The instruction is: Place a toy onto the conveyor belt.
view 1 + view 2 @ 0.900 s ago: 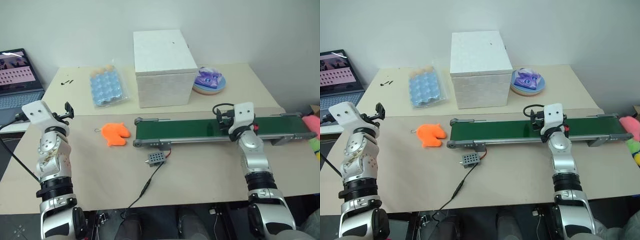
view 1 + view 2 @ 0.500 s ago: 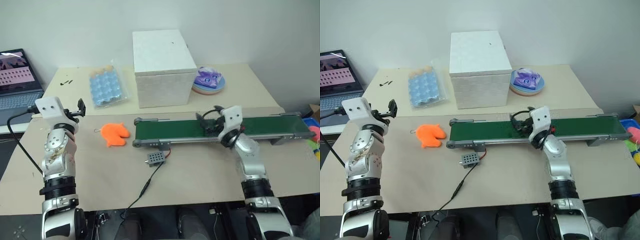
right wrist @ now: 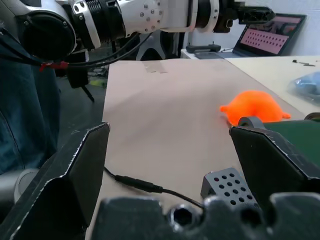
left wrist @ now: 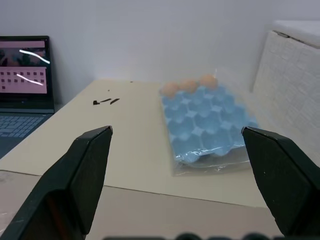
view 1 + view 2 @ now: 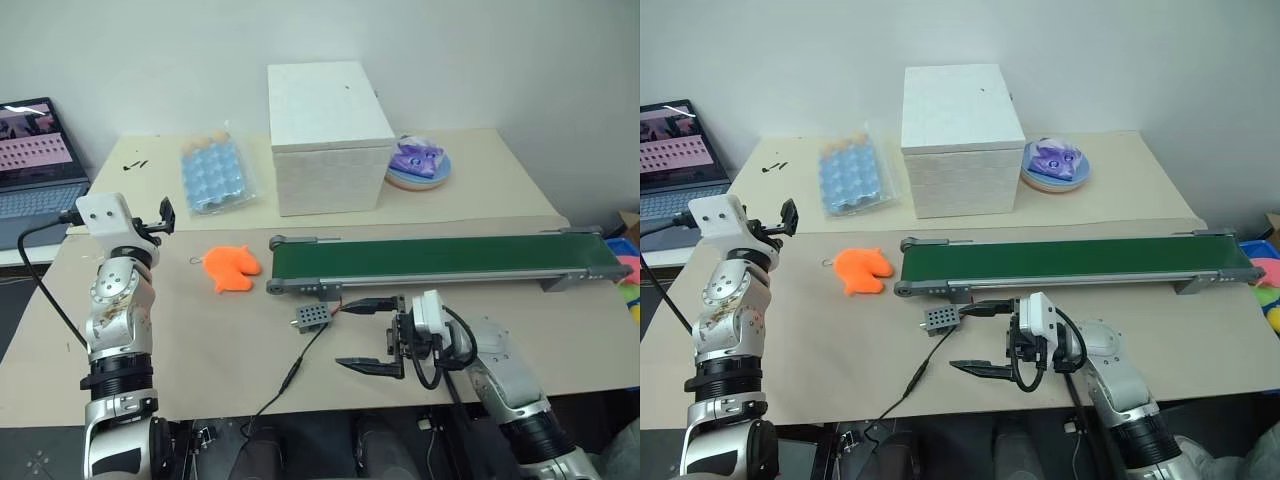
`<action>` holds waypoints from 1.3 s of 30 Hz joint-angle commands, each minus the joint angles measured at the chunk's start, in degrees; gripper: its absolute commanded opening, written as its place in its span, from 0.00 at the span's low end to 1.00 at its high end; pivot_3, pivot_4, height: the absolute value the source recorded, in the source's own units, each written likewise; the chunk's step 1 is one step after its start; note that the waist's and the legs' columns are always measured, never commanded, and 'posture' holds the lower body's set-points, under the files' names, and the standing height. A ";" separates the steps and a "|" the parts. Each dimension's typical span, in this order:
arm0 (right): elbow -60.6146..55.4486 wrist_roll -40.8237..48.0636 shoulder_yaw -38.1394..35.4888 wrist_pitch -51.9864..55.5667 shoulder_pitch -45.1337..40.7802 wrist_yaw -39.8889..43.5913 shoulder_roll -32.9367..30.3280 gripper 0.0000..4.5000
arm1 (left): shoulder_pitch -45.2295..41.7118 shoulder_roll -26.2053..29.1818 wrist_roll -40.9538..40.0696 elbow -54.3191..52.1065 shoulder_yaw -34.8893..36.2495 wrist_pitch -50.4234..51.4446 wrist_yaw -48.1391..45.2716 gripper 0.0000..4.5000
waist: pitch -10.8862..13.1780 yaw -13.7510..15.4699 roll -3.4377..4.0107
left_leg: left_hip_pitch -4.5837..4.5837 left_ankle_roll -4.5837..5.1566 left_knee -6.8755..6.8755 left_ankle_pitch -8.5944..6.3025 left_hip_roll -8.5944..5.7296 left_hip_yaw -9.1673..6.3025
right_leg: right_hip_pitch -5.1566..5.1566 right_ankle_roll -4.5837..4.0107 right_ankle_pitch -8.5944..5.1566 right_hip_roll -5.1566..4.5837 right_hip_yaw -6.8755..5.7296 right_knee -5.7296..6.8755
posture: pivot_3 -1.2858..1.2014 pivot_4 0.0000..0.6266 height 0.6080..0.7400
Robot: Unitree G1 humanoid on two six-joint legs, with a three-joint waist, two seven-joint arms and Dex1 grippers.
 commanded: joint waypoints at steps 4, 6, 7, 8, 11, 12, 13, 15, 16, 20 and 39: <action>0.86 -2.52 0.24 -3.81 -0.43 -0.94 2.07 1.00 | -0.38 -4.50 -27.96 -3.61 15.06 15.14 -3.54 0.98 | 0.00 0.17 -0.01 | -0.04 0.00 0.00 0.00 -0.01 -0.01 | -0.01 0.00 0.00 -0.05 0.00 -0.03 | 0.52 0.24 1.00; 1.39 -3.56 0.27 -4.33 -0.15 -1.53 2.29 1.00 | 2.70 -5.01 -33.87 -2.59 18.62 20.06 -4.19 0.98 | 0.01 0.08 -0.02 | -0.08 0.00 0.00 0.00 -0.01 -0.02 | -0.06 0.00 0.00 -0.05 -0.01 -0.01 | 0.52 0.24 1.00; 1.62 -3.91 0.20 -4.57 -0.07 -1.84 2.41 1.00 | 4.43 -5.09 -35.54 -2.42 19.31 21.91 -4.65 0.98 | 0.01 -0.09 -0.01 | -0.06 0.00 0.00 0.00 -0.01 -0.02 | -0.06 0.00 0.00 -0.05 -0.01 0.00 | 0.52 0.24 1.00; 1.86 -4.28 0.15 -4.64 -0.03 -2.22 2.48 1.00 | 6.08 -5.22 -36.86 -2.62 19.54 23.14 -5.39 0.98 | 0.01 -0.22 -0.01 | -0.02 0.00 0.00 0.00 -0.01 0.00 | -0.05 0.00 0.00 -0.05 0.03 0.02 | 0.52 0.24 1.00; 2.37 -4.99 -0.07 -4.99 0.01 -3.30 2.74 1.00 | 9.56 -6.65 -39.48 -3.98 18.30 25.67 -6.53 0.98 | 0.01 0.06 -0.02 | 0.01 0.00 0.00 0.00 -0.02 0.02 | -0.04 0.00 0.00 -0.04 0.04 0.05 | 0.52 0.24 1.00; 2.45 -5.08 -0.02 -5.13 0.01 -3.45 2.79 1.00 | 9.96 -6.97 -39.88 -3.29 18.10 26.00 -6.87 0.98 | 0.02 0.37 -0.03 | 0.02 0.00 0.00 0.00 -0.02 0.02 | -0.03 -0.01 0.00 -0.04 0.04 0.05 | 0.52 0.24 1.00; 2.50 -5.19 0.07 -5.23 -0.03 -3.58 2.84 1.00 | 10.16 -6.99 -39.61 -2.40 17.77 26.06 -6.97 0.98 | 0.03 0.72 -0.06 | 0.01 0.00 0.00 0.00 -0.03 0.00 | 0.00 -0.01 0.00 -0.04 0.00 0.07 | 0.52 0.24 1.00; 2.62 -5.53 0.14 -5.50 -0.07 -4.01 2.96 1.00 | 10.07 -7.20 -36.63 1.39 16.11 24.68 -7.38 0.98 | 0.03 1.16 -0.07 | 0.02 -0.03 0.00 0.02 -0.02 -0.02 | 0.03 -0.01 0.00 -0.04 -0.04 0.06 | 0.52 0.24 1.00; 2.65 -5.72 0.12 -5.58 -0.07 -4.25 3.00 1.00 | 9.88 -7.26 -35.24 3.05 15.11 23.93 -7.91 0.98 | 0.03 1.26 -0.06 | 0.10 -0.04 0.00 0.02 -0.03 0.00 | 0.09 -0.01 0.00 -0.04 -0.02 0.06 | 0.52 0.24 1.00; 2.70 -6.23 -0.08 -5.77 -0.05 -5.00 3.15 1.00 | 6.92 -7.38 -33.89 8.25 13.30 22.73 -10.24 0.98 | 0.02 1.30 -0.08 | 0.15 -0.04 0.00 0.02 -0.03 0.03 | 0.16 -0.01 0.00 -0.02 -0.01 0.00 | 0.52 0.24 1.00; 8.48 -6.03 -1.86 -13.46 4.74 -8.67 8.10 1.00 | -7.08 -9.72 -26.78 31.09 8.96 16.52 -19.70 0.98 | -0.02 1.80 -0.01 | 0.26 -0.04 0.00 0.02 -0.03 -0.01 | 0.40 0.02 0.00 -0.01 -0.04 -0.09 | 0.52 0.24 1.00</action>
